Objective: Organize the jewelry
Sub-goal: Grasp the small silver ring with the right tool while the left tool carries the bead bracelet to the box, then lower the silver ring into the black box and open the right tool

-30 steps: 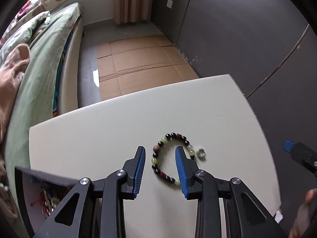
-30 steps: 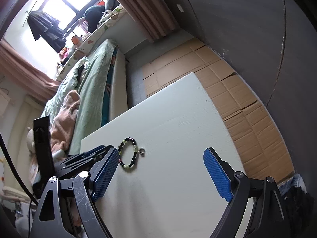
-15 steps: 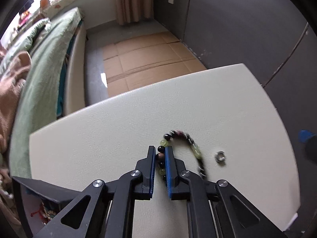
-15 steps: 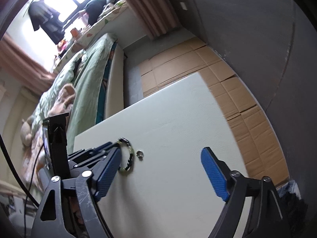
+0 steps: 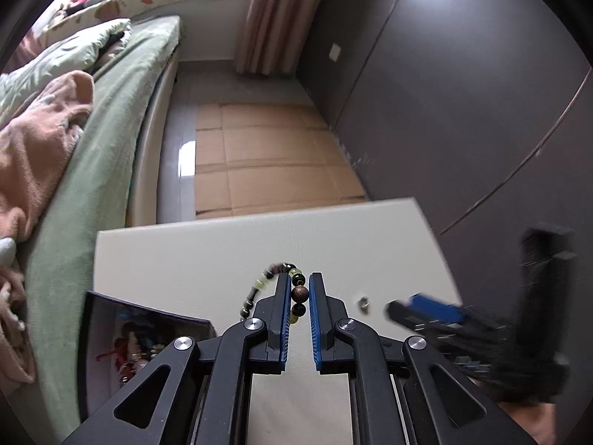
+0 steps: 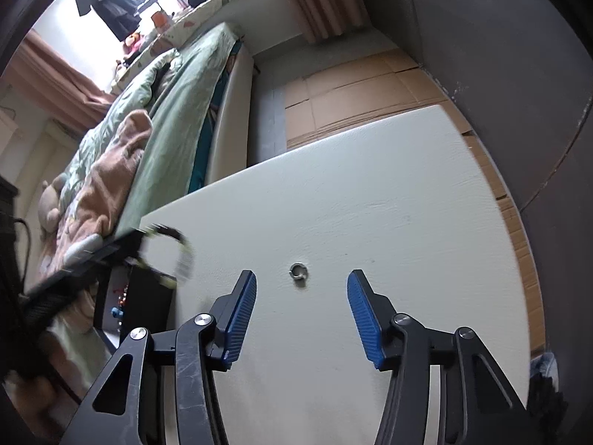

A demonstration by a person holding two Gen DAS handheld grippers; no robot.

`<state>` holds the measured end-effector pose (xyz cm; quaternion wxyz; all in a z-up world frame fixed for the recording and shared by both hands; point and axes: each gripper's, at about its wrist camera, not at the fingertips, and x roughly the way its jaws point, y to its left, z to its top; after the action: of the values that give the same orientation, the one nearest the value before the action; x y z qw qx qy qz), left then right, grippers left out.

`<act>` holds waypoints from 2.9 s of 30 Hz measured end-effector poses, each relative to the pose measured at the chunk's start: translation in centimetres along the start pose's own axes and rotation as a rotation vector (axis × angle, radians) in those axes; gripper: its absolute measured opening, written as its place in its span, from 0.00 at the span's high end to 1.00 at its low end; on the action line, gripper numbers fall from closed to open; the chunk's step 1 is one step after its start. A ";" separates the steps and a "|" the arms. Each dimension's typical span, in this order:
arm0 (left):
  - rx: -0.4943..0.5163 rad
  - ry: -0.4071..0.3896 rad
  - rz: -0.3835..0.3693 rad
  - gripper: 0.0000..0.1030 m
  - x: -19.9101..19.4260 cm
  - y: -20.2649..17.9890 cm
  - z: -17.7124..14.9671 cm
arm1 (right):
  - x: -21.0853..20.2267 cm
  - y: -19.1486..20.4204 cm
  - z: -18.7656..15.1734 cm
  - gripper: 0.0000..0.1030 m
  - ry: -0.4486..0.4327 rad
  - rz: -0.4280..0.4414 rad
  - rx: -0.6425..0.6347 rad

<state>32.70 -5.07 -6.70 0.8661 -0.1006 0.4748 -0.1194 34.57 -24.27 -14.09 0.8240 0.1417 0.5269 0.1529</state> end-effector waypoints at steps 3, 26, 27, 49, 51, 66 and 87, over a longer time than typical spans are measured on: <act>-0.006 -0.031 -0.025 0.91 -2.0 0.3 0.5 | 0.6 0.3 0.2 0.60 0.016 0.016 -0.009; -0.028 -0.090 -0.006 0.91 -8.7 6.4 -0.9 | 4.1 4.0 0.1 0.69 0.056 -0.200 -0.191; -0.033 -0.083 -0.001 0.91 -8.6 6.8 -1.0 | 4.1 4.1 -0.1 0.70 0.058 -0.212 -0.206; -0.101 0.053 0.032 0.90 -5.1 10.2 -1.9 | 0.7 6.0 -1.2 0.86 0.005 -0.187 -0.286; -0.097 0.058 0.044 0.89 -5.2 10.0 -2.4 | -0.1 6.7 -1.0 0.86 -0.015 -0.148 -0.283; -0.179 -0.014 0.090 0.32 -7.9 12.2 -2.6 | -2.9 14.0 -2.8 0.86 -0.097 0.205 -0.316; -0.243 -0.034 0.084 0.08 -8.9 15.4 -2.7 | 0.7 16.5 -2.3 0.46 -0.021 0.203 -0.278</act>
<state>27.51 12.10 -5.42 0.8598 -0.1868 0.4746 -0.0230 31.03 -8.75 -9.04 0.8215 0.0804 0.4748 0.3054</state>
